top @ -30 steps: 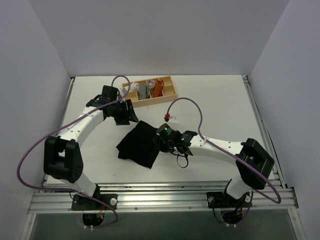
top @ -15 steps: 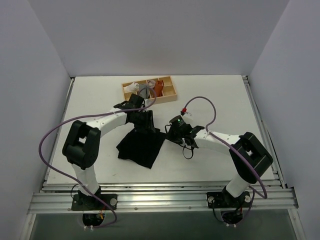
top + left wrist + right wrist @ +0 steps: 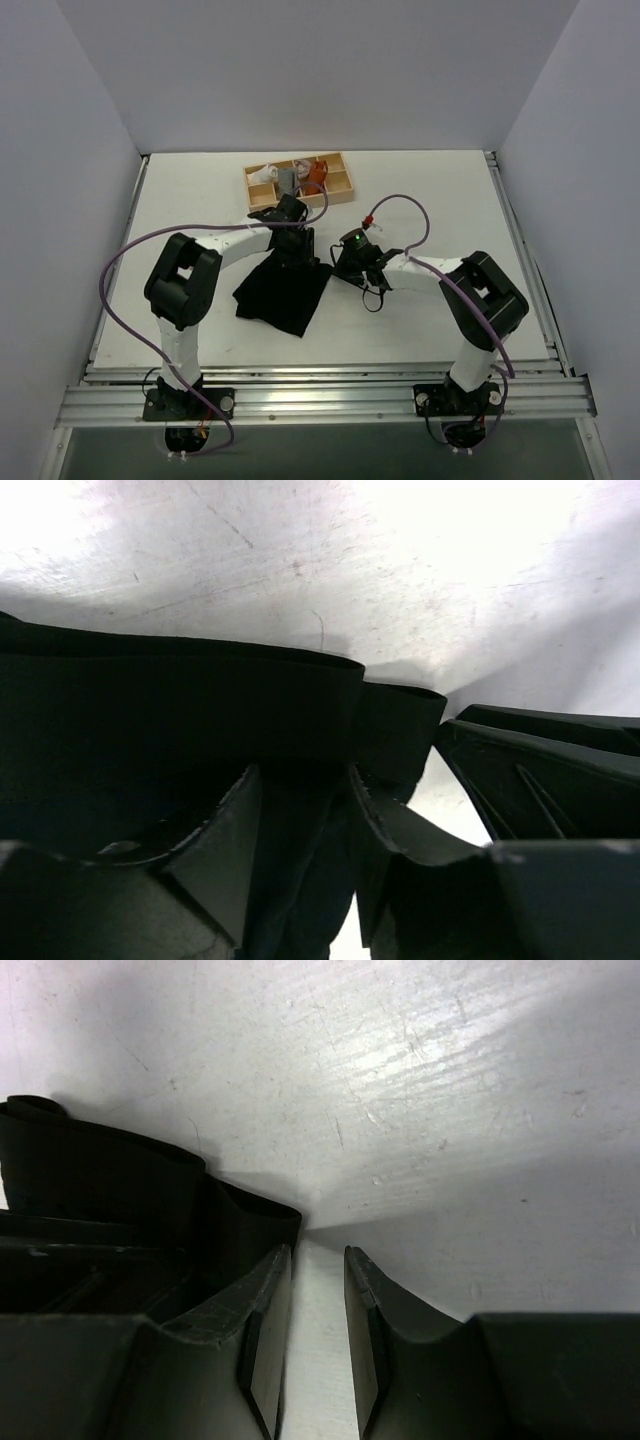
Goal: Roll the underwear
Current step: Fold the underwear
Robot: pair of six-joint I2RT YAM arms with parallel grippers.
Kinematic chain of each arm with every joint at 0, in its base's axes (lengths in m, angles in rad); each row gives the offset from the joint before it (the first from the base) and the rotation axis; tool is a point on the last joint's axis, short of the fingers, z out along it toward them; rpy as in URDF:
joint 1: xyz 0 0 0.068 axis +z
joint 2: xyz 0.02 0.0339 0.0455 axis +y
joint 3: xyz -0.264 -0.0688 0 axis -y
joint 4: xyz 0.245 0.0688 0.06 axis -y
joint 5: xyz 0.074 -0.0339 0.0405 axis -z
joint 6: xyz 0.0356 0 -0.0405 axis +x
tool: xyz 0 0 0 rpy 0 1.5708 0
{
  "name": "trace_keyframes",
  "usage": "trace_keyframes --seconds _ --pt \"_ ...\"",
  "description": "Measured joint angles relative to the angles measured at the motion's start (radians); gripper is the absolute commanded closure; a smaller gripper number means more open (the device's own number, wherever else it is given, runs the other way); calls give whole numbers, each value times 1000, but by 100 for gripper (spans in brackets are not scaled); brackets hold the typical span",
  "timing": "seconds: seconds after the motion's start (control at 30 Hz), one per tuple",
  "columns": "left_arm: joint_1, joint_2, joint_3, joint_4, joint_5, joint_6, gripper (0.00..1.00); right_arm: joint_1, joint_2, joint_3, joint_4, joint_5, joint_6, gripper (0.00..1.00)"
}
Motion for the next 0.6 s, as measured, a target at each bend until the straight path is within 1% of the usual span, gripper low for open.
trace_keyframes --seconds 0.07,0.1,0.13,0.2,0.23,0.27,0.5,0.6 --pt "-7 14 0 0 -8 -3 58 -4 10 6 10 -4 0 76" --pt "-10 20 0 0 -12 -5 62 -5 14 8 16 -7 0 76" --pt "-13 24 0 1 -14 -8 76 -5 18 11 21 -8 0 77" --pt "-15 24 0 2 -22 -17 87 -5 25 16 29 -12 0 78" --pt "-16 24 0 5 -24 -18 96 -5 27 17 32 -14 0 79" --pt "-16 24 0 6 -26 -19 98 -5 28 17 34 -15 0 80" --pt "-19 0 6 -10 -53 -14 98 -5 27 16 31 -14 0 81" --pt "-19 -49 5 -19 -63 -11 98 -5 8 5 26 -14 2 76"
